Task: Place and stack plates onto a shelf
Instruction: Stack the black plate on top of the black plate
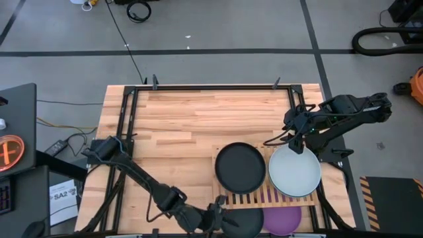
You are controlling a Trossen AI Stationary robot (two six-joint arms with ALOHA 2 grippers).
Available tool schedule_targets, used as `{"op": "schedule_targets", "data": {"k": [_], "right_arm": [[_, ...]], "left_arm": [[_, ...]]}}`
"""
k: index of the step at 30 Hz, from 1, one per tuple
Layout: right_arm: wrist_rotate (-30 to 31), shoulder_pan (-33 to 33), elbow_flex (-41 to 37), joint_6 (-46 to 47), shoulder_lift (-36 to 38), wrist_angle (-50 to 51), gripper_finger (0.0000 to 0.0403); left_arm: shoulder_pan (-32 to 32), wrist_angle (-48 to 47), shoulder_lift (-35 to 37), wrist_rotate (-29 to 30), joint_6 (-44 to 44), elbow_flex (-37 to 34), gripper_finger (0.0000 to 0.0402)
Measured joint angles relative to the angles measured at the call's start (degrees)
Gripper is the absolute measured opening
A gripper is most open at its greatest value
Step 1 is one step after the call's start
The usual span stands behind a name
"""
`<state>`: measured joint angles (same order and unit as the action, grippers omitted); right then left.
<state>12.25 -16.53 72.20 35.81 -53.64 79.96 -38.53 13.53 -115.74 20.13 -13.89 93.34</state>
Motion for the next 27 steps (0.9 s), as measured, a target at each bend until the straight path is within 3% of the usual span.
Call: {"op": "schedule_targets", "data": {"k": [17,22,27], "right_arm": [[0.13,0.02,0.0,0.02,-0.88,-0.87,0.0232],[0.11,0.02,0.0,0.19,-0.88,-0.96,0.0232],[-0.42,0.01,0.0,0.15,-0.86,-1.05,0.0232]], "left_arm": [[-8.78,3.23,-1.95,17.23,2.77,1.01,0.0192],[-8.82,0.32,-5.9,17.2,6.45,8.17,0.0192],[-8.78,-13.16,-11.3,17.33,6.27,20.16,0.0192]]}}
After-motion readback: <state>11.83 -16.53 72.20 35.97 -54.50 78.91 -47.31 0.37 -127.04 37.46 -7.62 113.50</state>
